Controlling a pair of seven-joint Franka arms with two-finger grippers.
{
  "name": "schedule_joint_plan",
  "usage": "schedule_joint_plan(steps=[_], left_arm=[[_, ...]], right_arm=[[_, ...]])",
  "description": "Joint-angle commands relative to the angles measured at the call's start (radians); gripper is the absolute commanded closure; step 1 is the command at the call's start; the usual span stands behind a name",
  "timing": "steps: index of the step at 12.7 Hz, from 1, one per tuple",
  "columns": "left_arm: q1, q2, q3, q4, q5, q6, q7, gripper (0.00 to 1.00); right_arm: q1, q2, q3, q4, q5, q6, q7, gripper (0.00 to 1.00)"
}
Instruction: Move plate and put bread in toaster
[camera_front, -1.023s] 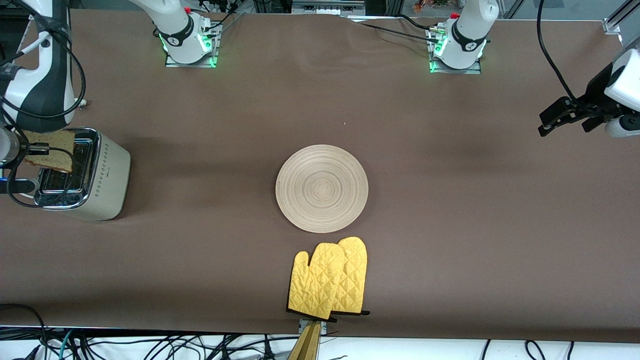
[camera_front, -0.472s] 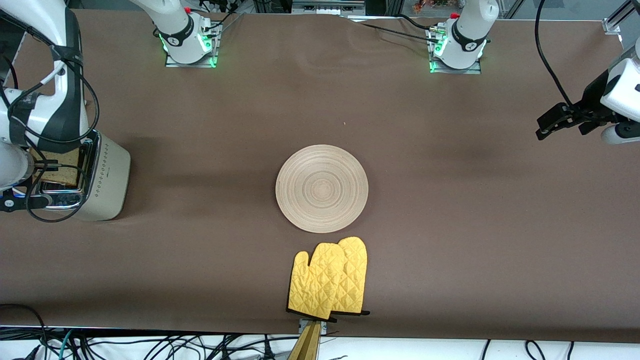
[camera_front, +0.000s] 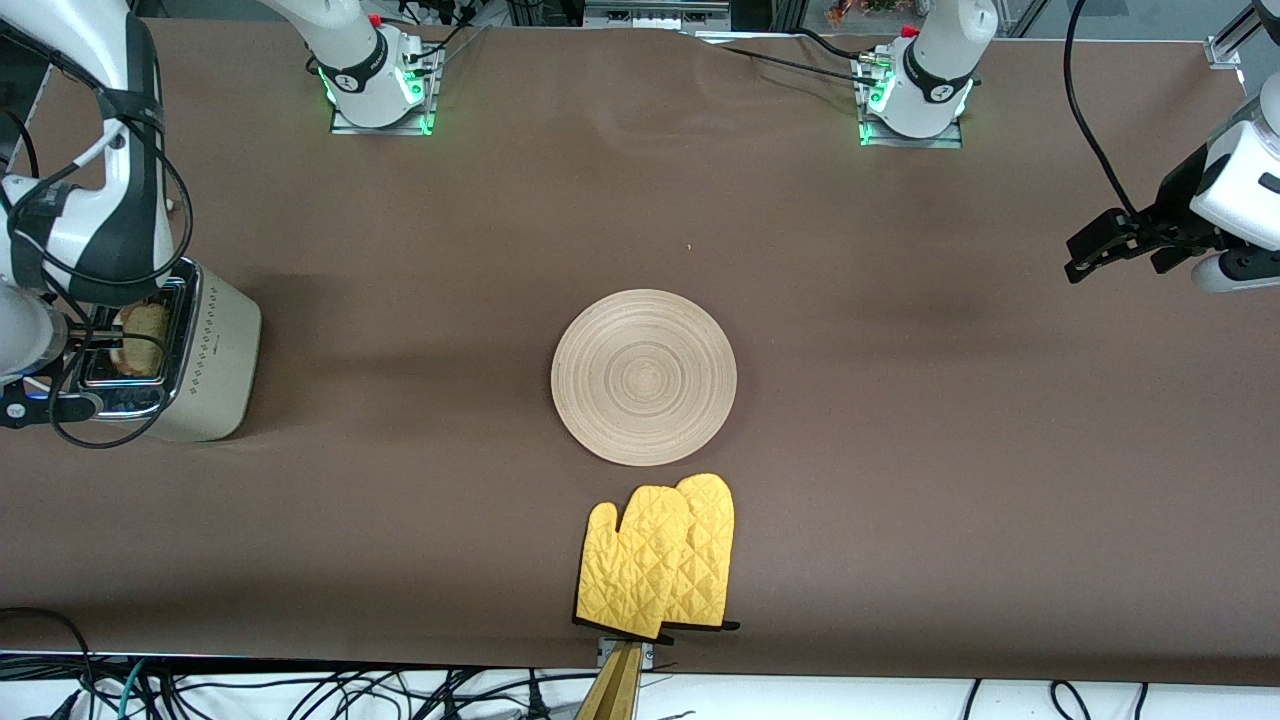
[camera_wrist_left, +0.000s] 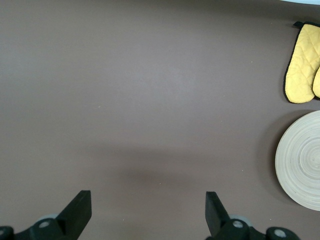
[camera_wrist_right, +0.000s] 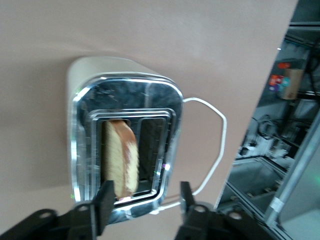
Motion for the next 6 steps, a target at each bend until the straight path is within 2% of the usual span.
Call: schedule_joint_plan(steps=[1, 3, 4, 6], left_arm=[[0.002, 0.016, 0.000, 0.046, -0.008, -0.024, -0.007, 0.00], [0.008, 0.017, 0.000, 0.054, -0.008, -0.027, -0.001, 0.00], [0.008, 0.019, 0.001, 0.054, -0.008, -0.027, -0.002, 0.00], [0.008, 0.019, 0.000, 0.054, -0.008, -0.027, -0.001, 0.00]], right_arm=[[0.004, -0.100, 0.009, 0.000, 0.171, -0.081, -0.016, 0.00], [0.004, -0.140, 0.002, 0.000, 0.376, -0.129, -0.023, 0.00], [0.004, -0.148, 0.006, 0.006, 0.434, -0.132, -0.023, 0.00], [0.005, -0.215, 0.014, 0.007, 0.447, -0.147, -0.022, 0.00]])
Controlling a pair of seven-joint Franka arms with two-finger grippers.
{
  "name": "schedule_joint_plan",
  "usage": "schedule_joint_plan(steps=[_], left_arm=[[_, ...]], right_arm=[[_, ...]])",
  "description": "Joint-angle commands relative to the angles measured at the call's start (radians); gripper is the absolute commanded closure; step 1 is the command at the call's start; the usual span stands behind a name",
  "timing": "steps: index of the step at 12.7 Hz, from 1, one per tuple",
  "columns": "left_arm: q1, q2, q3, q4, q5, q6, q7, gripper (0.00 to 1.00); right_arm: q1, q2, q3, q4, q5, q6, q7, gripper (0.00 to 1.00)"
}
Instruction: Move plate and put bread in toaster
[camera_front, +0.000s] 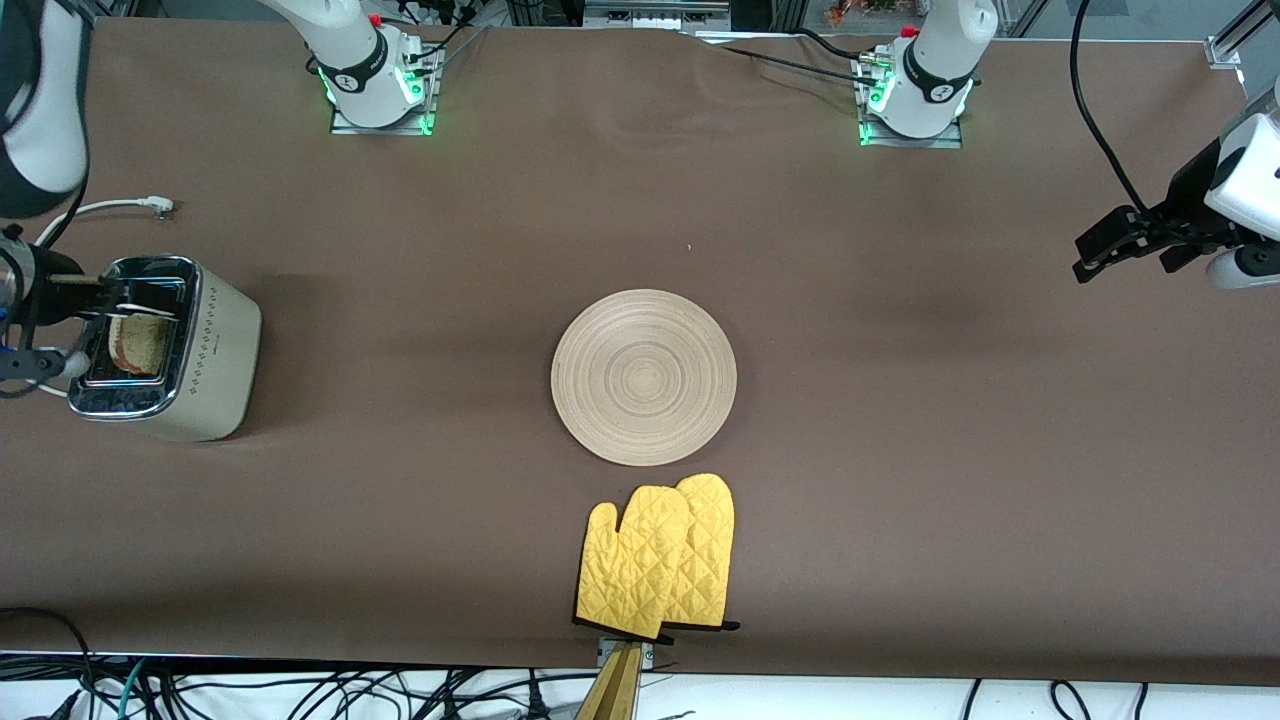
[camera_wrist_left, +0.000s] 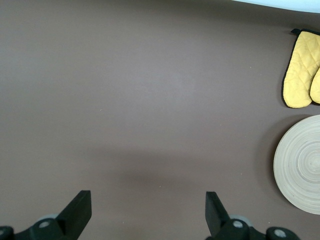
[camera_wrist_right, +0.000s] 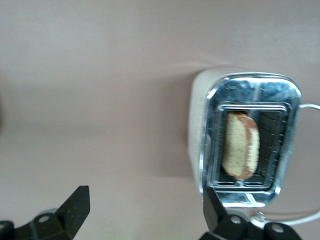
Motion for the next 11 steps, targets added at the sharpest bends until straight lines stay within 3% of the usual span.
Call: schedule_joint_plan(steps=[1, 3, 4, 5, 6, 8, 11], left_arm=[[0.005, 0.019, -0.002, 0.038, -0.008, -0.029, 0.001, 0.00], [0.008, 0.019, 0.000, 0.038, -0.008, -0.029, 0.002, 0.00], [0.005, 0.019, -0.002, 0.038, -0.008, -0.029, 0.002, 0.00], [-0.002, 0.019, -0.003, 0.038, -0.007, -0.029, 0.002, 0.00], [-0.004, 0.019, -0.003, 0.038, -0.007, -0.029, 0.001, 0.00], [-0.004, 0.019, -0.002, 0.038, -0.007, -0.029, 0.001, 0.00], [0.000, 0.019, -0.002, 0.036, -0.007, -0.029, -0.001, 0.00]], right_arm=[[-0.001, -0.084, 0.021, -0.006, 0.021, -0.060, -0.015, 0.00], [-0.007, -0.117, 0.075, -0.024, -0.011, -0.083, 0.031, 0.00], [-0.079, -0.157, 0.169, -0.102, -0.025, -0.044, 0.040, 0.00], [-0.213, -0.209, 0.334, -0.160, -0.090, 0.020, 0.052, 0.00], [-0.290, -0.245, 0.438, -0.219, -0.123, 0.056, 0.093, 0.00], [-0.299, -0.308, 0.456, -0.335, -0.125, 0.139, 0.201, 0.00], [-0.320, -0.322, 0.450, -0.333, -0.111, 0.136, 0.193, 0.00]])
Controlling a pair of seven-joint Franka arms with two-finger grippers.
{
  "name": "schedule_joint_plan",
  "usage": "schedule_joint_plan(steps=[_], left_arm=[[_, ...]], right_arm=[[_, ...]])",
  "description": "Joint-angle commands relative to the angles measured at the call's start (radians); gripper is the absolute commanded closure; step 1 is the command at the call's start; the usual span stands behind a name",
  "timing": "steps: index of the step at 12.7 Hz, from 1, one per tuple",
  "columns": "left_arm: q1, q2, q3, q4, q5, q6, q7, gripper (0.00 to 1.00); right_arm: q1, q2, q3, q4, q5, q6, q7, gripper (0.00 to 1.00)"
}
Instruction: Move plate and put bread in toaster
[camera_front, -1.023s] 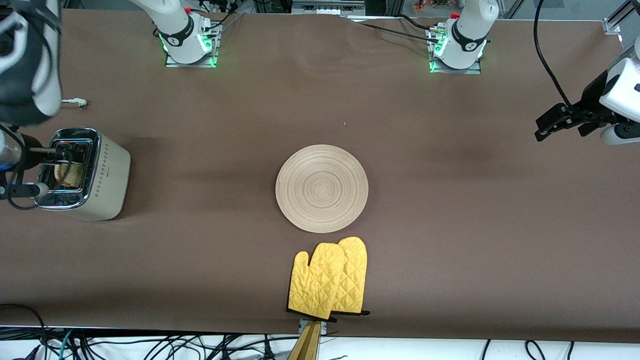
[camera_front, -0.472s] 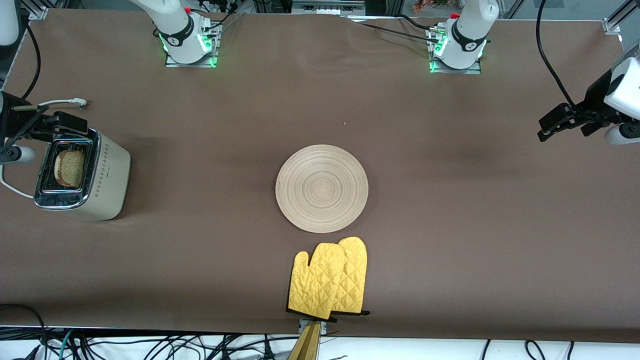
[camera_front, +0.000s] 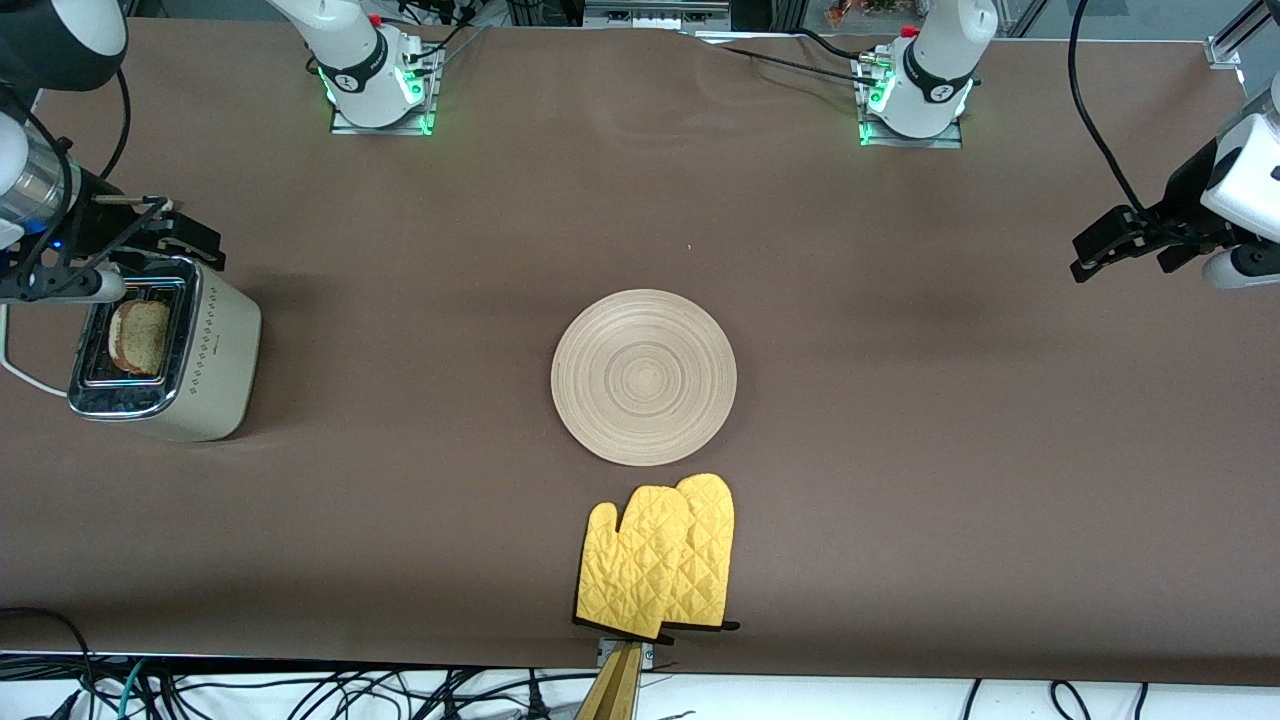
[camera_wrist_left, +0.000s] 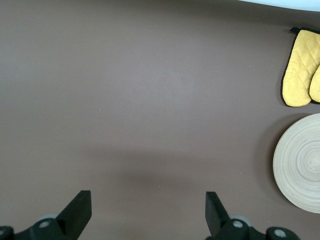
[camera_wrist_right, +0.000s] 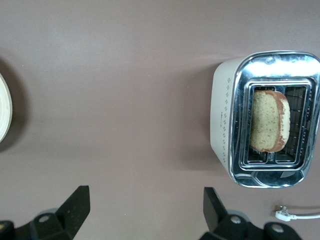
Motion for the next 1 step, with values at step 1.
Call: schedule_joint_plan(steps=[1], left_arm=[[0.001, 0.018, 0.001, 0.037, -0.007, -0.027, -0.001, 0.00]], right_arm=[[-0.034, -0.058, 0.014, -0.039, 0.001, 0.008, 0.008, 0.00]])
